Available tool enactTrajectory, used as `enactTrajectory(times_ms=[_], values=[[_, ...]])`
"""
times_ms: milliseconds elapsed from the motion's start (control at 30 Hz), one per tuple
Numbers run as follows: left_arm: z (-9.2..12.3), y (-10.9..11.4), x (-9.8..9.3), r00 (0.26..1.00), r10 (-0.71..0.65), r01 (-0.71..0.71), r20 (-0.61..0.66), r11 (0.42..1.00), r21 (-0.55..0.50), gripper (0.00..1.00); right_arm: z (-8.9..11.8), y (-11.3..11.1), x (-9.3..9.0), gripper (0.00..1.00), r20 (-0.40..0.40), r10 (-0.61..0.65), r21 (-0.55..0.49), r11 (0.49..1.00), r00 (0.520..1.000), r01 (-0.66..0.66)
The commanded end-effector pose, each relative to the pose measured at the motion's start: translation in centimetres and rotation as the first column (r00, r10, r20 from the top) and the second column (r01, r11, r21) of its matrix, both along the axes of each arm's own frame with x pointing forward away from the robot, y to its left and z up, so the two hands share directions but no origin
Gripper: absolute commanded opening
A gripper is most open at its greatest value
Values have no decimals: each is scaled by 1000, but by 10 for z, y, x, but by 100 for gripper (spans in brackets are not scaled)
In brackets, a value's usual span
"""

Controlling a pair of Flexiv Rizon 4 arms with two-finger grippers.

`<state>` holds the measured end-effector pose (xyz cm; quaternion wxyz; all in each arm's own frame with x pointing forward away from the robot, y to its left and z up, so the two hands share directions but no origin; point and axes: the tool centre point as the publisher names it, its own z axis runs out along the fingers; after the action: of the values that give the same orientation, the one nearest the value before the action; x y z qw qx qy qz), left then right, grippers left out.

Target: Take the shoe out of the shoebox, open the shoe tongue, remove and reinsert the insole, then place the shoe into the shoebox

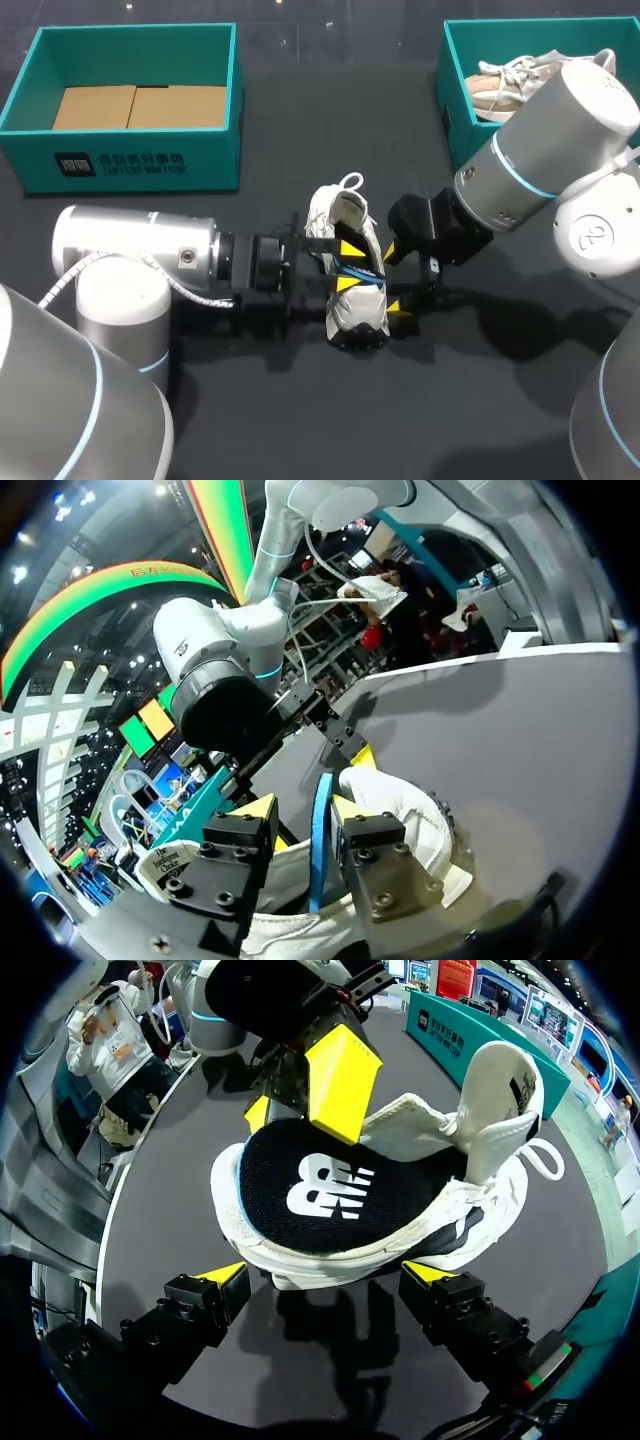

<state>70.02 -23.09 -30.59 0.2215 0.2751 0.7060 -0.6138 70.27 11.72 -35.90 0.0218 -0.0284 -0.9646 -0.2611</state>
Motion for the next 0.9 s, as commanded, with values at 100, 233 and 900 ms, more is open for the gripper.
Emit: enactTrajectory(times_ms=[100,233,900], values=[[0,-8,0,999,-32,32,11,999,21,0,-1,1,-1,100,1,-1,-1,1000,1000,1],[-10,-10,5,999,-36,36,1,998,61,0,-1,1,-1,100,1,-1,-1,1000,1000,1],[-6,11,2,999,-19,24,-48,994,107,42,-1,1,-1,100,1,-1,-1,1000,1000,1]])
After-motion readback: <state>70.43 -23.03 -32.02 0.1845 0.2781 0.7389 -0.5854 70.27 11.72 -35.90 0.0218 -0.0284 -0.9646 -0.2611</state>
